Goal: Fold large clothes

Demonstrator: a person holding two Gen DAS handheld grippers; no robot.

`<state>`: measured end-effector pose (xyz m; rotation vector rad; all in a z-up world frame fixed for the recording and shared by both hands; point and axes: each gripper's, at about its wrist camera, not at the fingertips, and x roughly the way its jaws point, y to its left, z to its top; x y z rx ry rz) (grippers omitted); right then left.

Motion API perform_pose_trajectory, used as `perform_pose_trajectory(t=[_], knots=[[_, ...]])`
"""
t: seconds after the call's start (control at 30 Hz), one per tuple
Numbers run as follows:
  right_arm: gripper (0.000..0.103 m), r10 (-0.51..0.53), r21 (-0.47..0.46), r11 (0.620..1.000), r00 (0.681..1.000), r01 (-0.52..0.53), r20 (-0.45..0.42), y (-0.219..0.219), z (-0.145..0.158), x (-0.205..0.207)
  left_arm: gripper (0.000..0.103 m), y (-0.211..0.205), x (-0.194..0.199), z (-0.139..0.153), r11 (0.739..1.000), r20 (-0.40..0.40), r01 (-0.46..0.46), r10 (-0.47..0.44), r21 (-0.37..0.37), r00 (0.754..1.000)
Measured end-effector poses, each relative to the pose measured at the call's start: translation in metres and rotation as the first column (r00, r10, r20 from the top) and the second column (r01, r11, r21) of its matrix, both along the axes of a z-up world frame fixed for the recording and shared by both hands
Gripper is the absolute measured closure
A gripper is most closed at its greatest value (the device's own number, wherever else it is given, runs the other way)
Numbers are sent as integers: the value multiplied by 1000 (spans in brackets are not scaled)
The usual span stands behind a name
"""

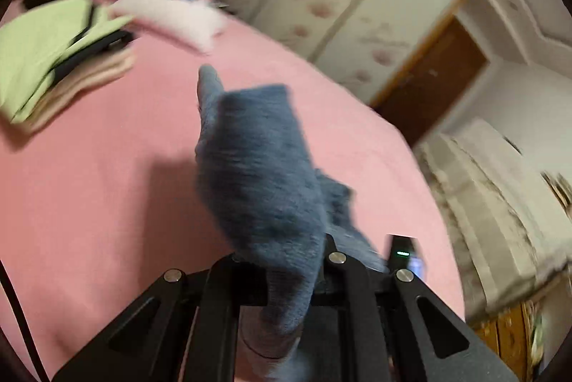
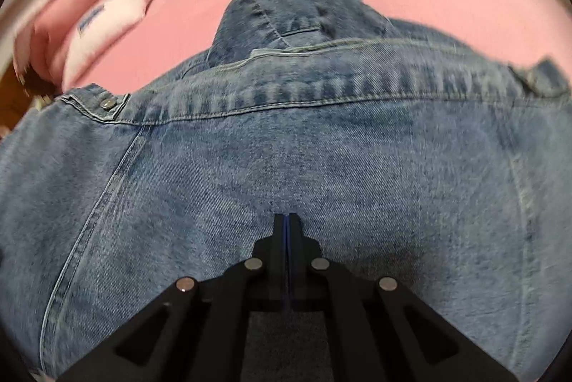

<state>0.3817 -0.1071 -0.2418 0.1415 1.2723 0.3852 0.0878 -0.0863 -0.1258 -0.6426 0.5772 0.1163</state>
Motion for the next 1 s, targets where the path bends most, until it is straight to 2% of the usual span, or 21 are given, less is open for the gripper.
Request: perform_pose_trajectory(t=[0.17, 0.27, 0.37, 0.47, 0.5, 0.63, 0.77, 0.93, 1.0], knots=[[103, 6, 201, 979, 995, 13, -95, -30, -13, 13, 94, -60, 14, 23, 988, 45, 141, -144, 67, 988], [103, 32, 296, 955, 988, 14, -150, -45, -22, 21, 94, -102, 23, 27, 969, 46, 234, -239, 83, 970], [103, 60, 433, 900, 973, 42, -221, -63, -37, 29, 94, -142, 31, 23, 944, 24, 320, -323, 87, 946], [103, 89, 593, 796, 946, 120, -312, -86, -61, 35, 94, -187, 38, 12, 902, -26, 416, -416, 112, 909], [103, 100, 615, 778, 942, 127, -321, -90, -64, 36, 94, -197, 39, 9, 891, -43, 437, -435, 123, 899], [103, 115, 645, 751, 935, 140, -336, -104, -71, 35, 93, -231, 36, 2, 847, -92, 481, -473, 227, 876], [103, 135, 670, 728, 928, 144, -347, -109, -76, 35, 93, -236, 30, 2, 832, -111, 493, -481, 255, 870], [103, 130, 643, 750, 918, 157, -376, -108, -72, 42, 93, -234, 26, 11, 826, -110, 496, -485, 267, 868], [103, 160, 641, 758, 918, 122, -363, -110, -64, 49, 93, -242, 24, 16, 817, -108, 506, -497, 276, 861]])
